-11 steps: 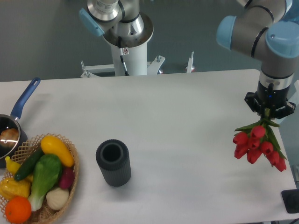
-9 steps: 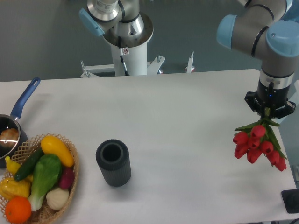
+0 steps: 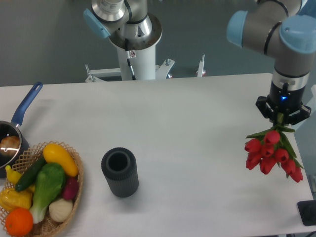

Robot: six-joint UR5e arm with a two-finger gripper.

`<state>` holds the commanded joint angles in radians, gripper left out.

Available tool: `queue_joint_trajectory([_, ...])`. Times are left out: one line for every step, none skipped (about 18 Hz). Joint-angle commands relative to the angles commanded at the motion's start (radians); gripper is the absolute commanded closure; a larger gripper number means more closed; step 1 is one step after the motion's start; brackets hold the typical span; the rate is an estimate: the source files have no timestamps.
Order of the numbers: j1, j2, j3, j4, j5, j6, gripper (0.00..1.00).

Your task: Insert the flowers into the vase

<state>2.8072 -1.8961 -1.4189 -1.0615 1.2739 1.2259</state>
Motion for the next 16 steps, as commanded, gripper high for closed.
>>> queue_joint_trajectory([-0.003,0.009,-0.006,0.003,-0.077,-0.028,1.00])
queue_joint_trajectory([-0.011,0.021,-0.009,0.008,-0.137,-0.064,1.00])
queue_joint_trajectory([-0.015,0.034,-0.009,0.011,-0.181,-0.103,1.00])
queue_joint_trajectory([-0.018,0.038,-0.009,0.012,-0.232,-0.129,1.00])
queue_joint_trajectory([-0.021,0.051,-0.009,0.012,-0.290,-0.141,1.00])
queue_joint_trajectory([-0.023,0.060,-0.011,0.012,-0.357,-0.154,1.00])
queue_joint_trajectory([-0.023,0.065,-0.014,0.012,-0.426,-0.170,1.00])
queue_joint_trajectory([-0.023,0.065,-0.015,0.012,-0.508,-0.184,1.00])
queue_joint_trajectory([-0.023,0.066,-0.025,0.014,-0.610,-0.196,1.00])
queue_joint_trajectory([-0.025,0.068,-0.028,0.018,-0.655,-0.198,1.00])
queue_joint_trajectory([-0.026,0.069,-0.034,0.026,-0.691,-0.200,1.00])
queue_joint_trajectory([-0.031,0.069,-0.038,0.028,-0.734,-0.201,1.00])
queue_joint_trajectory([-0.044,0.071,-0.041,0.028,-0.786,-0.209,1.00])
queue_joint_trajectory([-0.049,0.071,-0.049,0.032,-0.839,-0.215,1.00])
queue_joint_trajectory([-0.052,0.071,-0.061,0.049,-0.894,-0.215,1.00])
queue_joint_trajectory([-0.054,0.074,-0.075,0.067,-0.935,-0.215,1.00])
